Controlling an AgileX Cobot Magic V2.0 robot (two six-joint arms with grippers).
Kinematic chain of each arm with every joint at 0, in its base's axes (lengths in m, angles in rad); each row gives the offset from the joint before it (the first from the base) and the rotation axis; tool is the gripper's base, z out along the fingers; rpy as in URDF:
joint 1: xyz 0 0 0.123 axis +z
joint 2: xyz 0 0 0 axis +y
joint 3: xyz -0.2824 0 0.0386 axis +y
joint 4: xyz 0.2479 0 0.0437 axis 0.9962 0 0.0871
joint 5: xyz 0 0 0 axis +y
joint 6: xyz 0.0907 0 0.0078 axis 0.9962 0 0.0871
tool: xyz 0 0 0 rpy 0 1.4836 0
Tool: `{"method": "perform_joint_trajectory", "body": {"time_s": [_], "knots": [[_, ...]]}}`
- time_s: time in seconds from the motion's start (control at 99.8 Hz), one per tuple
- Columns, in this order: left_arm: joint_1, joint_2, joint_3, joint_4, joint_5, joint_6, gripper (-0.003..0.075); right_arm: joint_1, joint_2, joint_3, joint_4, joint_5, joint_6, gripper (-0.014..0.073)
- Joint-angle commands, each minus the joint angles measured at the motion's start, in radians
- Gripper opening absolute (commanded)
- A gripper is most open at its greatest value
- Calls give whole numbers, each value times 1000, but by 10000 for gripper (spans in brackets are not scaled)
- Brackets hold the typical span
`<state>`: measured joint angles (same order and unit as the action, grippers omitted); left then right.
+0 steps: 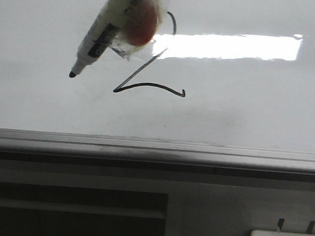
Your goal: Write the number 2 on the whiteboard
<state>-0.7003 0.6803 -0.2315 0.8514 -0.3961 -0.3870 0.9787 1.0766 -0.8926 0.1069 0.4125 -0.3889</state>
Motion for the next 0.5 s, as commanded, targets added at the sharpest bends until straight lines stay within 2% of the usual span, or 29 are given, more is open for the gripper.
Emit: {"method": "perform_joint_trajectory", "body": {"time_s": [0.0,0.11,0.25,0.431,0.491], "knots": [[-4,114,-81,18,-98,-8,353,9,-10,-46,-12,-49,-11,-50],[-4,222,-139,59,-169,-7,353,18,-10,-48,-14,-49,-11,-50],[-4,326,-199,87,-172,-7,353,18,-10,-48,-14,-23,-11,-50],[-4,359,-202,165,-172,-10,351,18,-14,-48,-17,-21,-11,-50],[-4,359,-200,179,-170,-10,328,18,-14,-48,-17,-17,-11,-50]]}}
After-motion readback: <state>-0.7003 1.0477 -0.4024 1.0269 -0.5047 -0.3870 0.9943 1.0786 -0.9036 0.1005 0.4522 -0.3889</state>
